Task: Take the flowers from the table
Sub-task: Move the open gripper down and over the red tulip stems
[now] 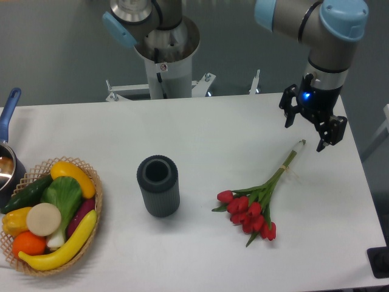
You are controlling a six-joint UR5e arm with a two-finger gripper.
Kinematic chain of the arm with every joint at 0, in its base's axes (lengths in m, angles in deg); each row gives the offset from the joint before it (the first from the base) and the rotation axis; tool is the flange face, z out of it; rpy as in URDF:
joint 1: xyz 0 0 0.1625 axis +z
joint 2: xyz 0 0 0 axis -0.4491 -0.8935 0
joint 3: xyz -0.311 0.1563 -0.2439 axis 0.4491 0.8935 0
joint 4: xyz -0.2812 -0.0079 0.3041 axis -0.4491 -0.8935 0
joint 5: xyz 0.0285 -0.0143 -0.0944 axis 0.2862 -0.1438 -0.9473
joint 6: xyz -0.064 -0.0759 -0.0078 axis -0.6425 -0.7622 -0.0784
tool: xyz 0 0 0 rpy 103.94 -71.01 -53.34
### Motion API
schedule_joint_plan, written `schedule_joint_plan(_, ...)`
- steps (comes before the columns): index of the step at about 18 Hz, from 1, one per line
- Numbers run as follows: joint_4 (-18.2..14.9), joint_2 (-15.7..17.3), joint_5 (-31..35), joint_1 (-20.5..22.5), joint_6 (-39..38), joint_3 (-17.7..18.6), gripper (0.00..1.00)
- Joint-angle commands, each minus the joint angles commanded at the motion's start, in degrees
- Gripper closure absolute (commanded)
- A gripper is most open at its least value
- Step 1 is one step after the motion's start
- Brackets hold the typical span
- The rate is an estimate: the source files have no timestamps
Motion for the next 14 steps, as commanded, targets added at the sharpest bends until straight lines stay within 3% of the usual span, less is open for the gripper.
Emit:
schedule_joint_plan(8,0.97,-0.09,-0.17,-0.18,-0.79,1.58,0.0)
schedule_joint_plan(14,5.97,-0.96,-0.18,-1.05,-5.44,4.31,0.0)
